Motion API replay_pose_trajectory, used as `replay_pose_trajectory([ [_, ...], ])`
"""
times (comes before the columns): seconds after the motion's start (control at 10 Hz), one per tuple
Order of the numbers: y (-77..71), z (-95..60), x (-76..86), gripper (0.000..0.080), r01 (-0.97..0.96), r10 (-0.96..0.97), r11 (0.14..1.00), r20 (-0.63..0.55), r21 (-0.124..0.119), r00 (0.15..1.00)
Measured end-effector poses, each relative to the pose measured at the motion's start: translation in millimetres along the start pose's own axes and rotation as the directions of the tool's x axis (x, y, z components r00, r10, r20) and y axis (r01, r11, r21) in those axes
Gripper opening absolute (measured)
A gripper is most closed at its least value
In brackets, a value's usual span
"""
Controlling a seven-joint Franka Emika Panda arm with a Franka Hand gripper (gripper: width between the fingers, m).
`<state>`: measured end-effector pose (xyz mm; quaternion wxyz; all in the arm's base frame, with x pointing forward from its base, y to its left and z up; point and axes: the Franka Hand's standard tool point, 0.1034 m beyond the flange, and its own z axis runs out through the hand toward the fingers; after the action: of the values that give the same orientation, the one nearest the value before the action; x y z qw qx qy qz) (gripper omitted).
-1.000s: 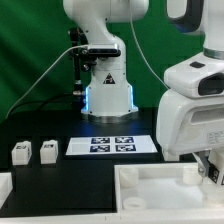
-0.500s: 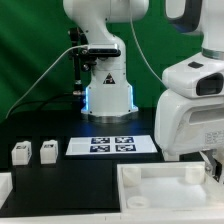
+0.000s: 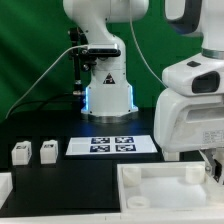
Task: Assemble one leg
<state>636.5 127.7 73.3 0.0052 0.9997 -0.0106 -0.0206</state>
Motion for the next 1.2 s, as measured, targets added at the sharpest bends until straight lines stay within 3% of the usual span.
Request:
replay_pose_trajectory([
  [0.1, 2.4, 0.3, 1.7, 0.0297, -0.227, 0.228, 0.974, -0.008, 0.008, 0.974],
  [0.2, 5.5, -0.2, 5.1, 0.0297, -0.384, 0.386, 0.922, -0.031, 0.045, 0.922],
  [0.3, 10.5, -0.5, 4.8, 0.0297, -0.521, 0.526, 0.847, -0.022, 0.105, 0.850],
  [0.4, 10.7, -1.1, 3.6, 0.0297, -0.587, 0.591, 0.802, -0.007, 0.114, 0.806],
  [0.7, 13.5, -0.7, 3.3, 0.0297, -0.822, 0.825, 0.560, 0.025, 0.105, 0.565],
  [0.8, 14.6, 0.2, 2.2, 0.0297, -0.910, 0.911, 0.401, 0.059, 0.106, 0.408],
  [0.9, 11.6, 1.2, 0.0, 0.0297, -0.986, 0.983, 0.137, 0.108, 0.095, 0.146],
  [1.0, 6.8, 1.9, -2.6, 0.0297, -0.983, 0.980, -0.139, 0.161, 0.121, -0.119],
  [1.1, 4.5, 3.8, -4.9, 0.0297, -0.984, 0.979, -0.143, 0.164, 0.106, -0.125],
  [1.2, 4.7, 4.0, -5.1, 0.0490, -0.985, 0.980, -0.133, 0.163, 0.106, -0.115],
])
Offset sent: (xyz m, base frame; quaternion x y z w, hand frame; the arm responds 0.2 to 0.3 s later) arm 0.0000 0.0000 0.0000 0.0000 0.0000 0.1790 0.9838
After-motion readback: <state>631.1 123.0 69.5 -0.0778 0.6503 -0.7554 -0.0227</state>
